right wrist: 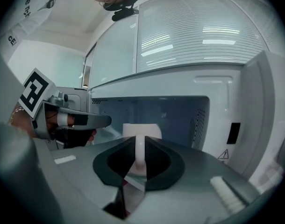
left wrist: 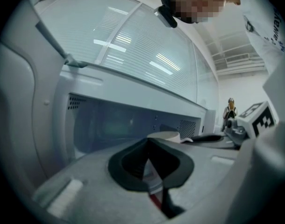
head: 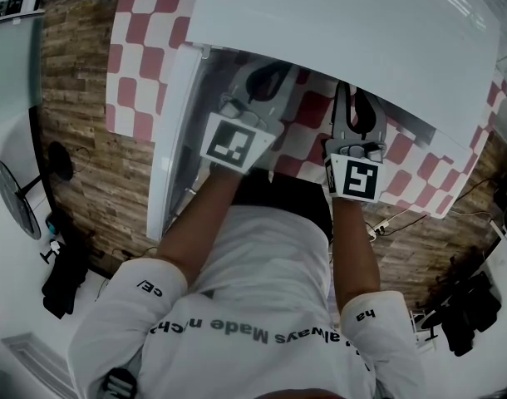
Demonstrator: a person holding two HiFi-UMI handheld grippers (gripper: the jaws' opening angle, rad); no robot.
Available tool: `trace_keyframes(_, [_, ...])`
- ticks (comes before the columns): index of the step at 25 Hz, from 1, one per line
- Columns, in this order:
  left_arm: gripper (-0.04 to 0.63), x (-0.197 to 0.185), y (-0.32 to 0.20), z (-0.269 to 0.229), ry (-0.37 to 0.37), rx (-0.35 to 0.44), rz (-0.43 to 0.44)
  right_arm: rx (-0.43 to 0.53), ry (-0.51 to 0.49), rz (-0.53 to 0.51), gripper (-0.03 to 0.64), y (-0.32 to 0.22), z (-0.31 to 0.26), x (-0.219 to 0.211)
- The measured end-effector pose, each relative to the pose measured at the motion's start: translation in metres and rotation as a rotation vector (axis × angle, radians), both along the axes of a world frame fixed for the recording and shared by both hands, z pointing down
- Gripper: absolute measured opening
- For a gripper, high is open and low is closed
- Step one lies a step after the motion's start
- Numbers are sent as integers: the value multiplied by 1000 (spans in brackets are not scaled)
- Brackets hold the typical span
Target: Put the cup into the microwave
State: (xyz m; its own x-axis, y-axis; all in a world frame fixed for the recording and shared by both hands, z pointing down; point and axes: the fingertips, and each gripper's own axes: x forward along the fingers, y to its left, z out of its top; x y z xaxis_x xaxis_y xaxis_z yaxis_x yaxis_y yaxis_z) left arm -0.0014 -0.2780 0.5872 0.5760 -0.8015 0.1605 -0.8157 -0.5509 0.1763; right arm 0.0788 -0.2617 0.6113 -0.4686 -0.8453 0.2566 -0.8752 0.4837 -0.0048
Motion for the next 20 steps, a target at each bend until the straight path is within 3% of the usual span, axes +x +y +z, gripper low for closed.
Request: trace_keyframes(20, [5,5,-31,13,-24,7,-16,14,5,-5,41,-39,18,-1])
